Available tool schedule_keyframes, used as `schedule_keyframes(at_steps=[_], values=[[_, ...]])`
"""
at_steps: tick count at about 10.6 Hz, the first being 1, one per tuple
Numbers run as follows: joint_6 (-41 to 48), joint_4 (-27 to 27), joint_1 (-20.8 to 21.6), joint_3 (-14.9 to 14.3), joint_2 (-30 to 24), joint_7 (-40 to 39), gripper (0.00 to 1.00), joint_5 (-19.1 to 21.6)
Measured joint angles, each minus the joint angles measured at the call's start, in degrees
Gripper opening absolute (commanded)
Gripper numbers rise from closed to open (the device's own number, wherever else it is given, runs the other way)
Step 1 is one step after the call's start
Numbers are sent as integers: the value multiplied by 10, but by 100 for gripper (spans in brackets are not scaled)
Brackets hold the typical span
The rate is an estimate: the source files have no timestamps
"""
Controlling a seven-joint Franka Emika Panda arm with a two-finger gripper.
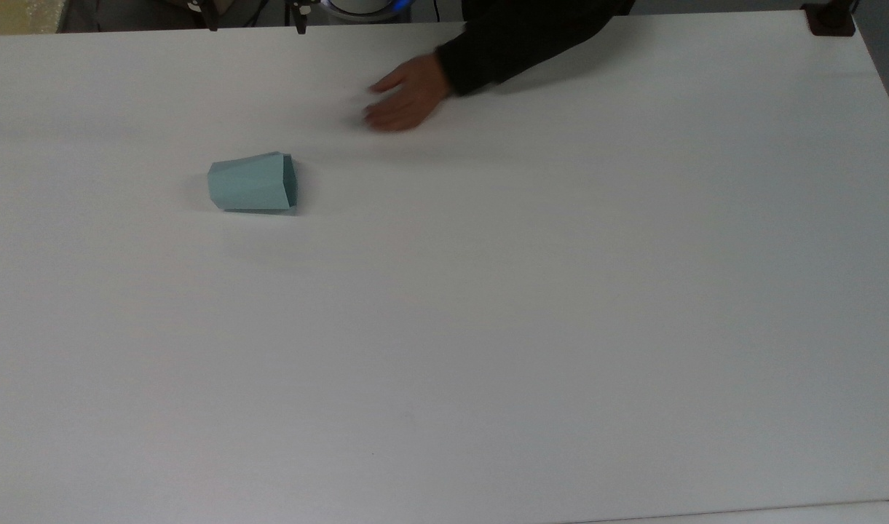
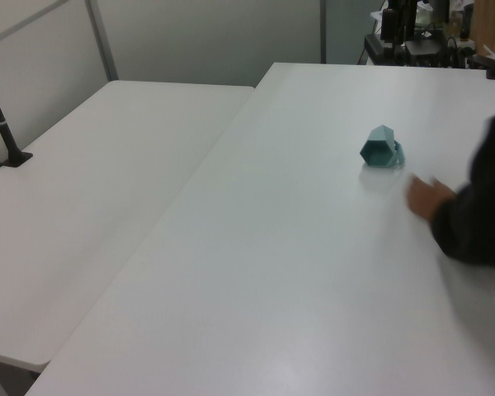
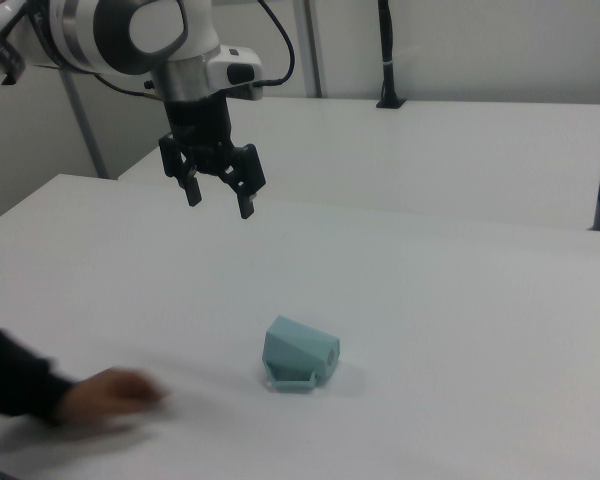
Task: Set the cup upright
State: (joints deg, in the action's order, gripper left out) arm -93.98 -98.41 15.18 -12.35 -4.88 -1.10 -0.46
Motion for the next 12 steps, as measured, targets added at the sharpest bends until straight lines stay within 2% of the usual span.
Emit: schedule_keyframes(at_steps=[1, 3, 6, 10, 12], values=[[0, 0, 0, 0, 0, 0, 100, 0], [0, 9, -2, -1, -2, -25, 100, -28], [0, 11, -8, -3, -5, -52, 100, -30], [1, 11, -6, 4, -5, -39, 100, -31], [1, 8, 14, 43, -4, 32, 100, -110]])
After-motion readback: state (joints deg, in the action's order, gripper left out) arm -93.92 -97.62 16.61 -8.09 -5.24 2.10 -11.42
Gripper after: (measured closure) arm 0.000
